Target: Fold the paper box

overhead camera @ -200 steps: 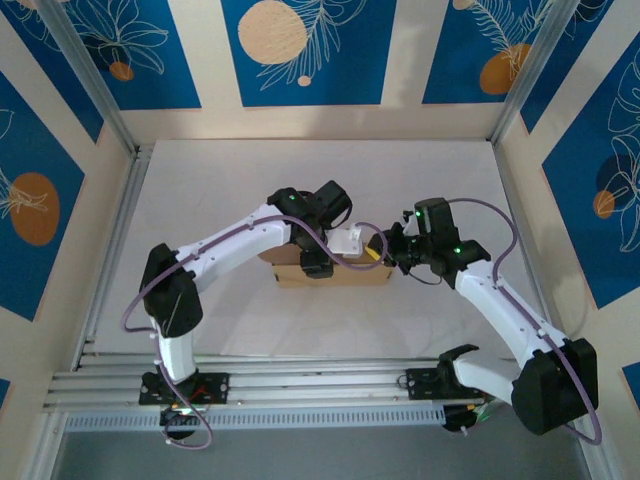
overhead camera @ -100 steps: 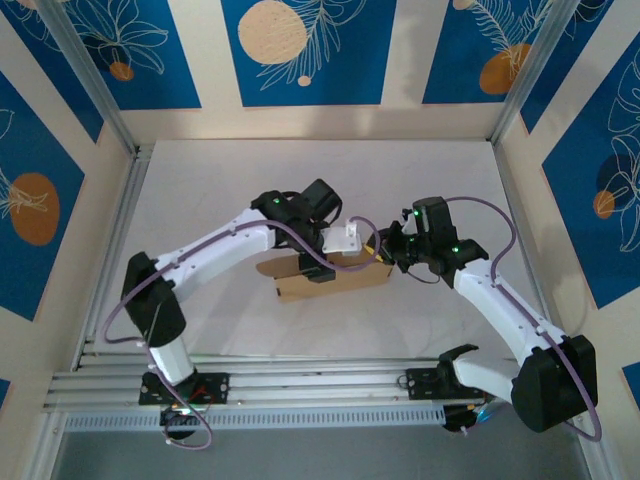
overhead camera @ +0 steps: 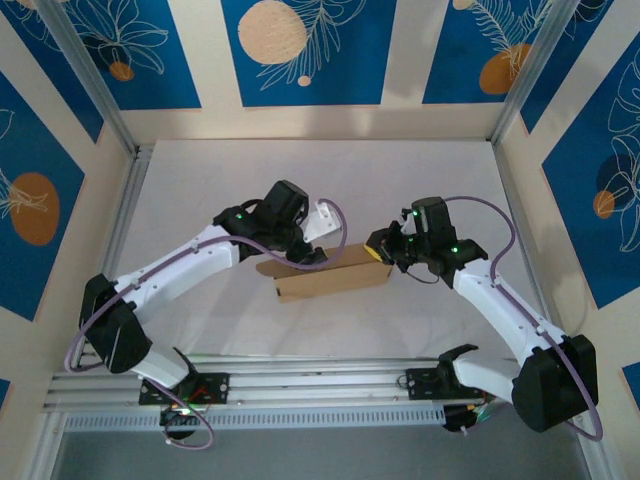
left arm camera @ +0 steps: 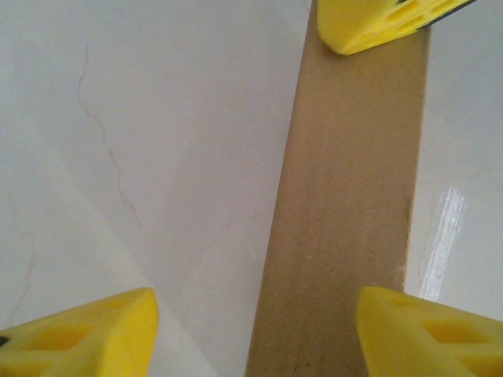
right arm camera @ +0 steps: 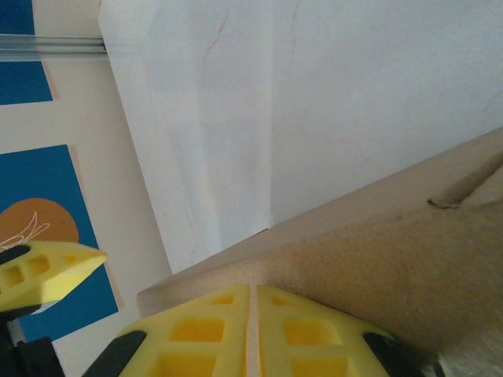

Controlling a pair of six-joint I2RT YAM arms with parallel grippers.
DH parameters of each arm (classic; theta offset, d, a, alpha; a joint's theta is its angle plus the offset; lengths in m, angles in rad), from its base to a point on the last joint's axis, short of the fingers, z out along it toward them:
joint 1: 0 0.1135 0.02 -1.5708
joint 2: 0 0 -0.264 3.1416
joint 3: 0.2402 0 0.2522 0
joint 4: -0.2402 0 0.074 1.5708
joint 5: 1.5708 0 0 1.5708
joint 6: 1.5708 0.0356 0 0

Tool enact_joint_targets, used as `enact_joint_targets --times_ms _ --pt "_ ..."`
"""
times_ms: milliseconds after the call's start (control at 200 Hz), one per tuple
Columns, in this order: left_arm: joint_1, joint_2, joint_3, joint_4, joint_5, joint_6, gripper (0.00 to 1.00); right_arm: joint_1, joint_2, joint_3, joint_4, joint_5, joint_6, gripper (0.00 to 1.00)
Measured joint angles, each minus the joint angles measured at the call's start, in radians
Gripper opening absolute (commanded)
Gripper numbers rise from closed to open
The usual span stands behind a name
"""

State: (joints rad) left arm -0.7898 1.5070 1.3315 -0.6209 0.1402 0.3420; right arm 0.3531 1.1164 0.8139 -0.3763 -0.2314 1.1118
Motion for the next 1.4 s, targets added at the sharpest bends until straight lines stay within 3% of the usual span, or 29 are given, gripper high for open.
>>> enact_joint_targets --times_ms 315,625,860,1100,1276,1401 --pt "0.000 0.005 0.011 0.003 0.070 -0.016 0.72 0.004 0.035 0.093 -0.060 -0.014 -0.049 0.45" --pt "0.000 0.031 0.059 -0.011 0.050 0.007 0.71 -0.003 0.093 0.202 -0.089 -0.053 -0.077 0.50" --pt "0.000 0.042 0.131 -0.056 0.055 0.031 0.68 -0.098 0.096 0.274 -0.101 -0.162 -0.140 0.49" --pt "0.000 0.108 0.244 -0.111 0.092 0.064 0.62 -0.154 0.077 0.441 -0.197 -0.107 -0.414 0.49" --pt "0.000 0.164 0.244 -0.129 0.101 0.085 0.55 -0.112 -0.011 0.382 -0.184 0.032 -0.780 0.53" --pt "0.000 0.192 0.244 -0.128 0.117 0.094 0.44 -0.090 -0.041 0.308 -0.157 0.151 -1.022 0.54"
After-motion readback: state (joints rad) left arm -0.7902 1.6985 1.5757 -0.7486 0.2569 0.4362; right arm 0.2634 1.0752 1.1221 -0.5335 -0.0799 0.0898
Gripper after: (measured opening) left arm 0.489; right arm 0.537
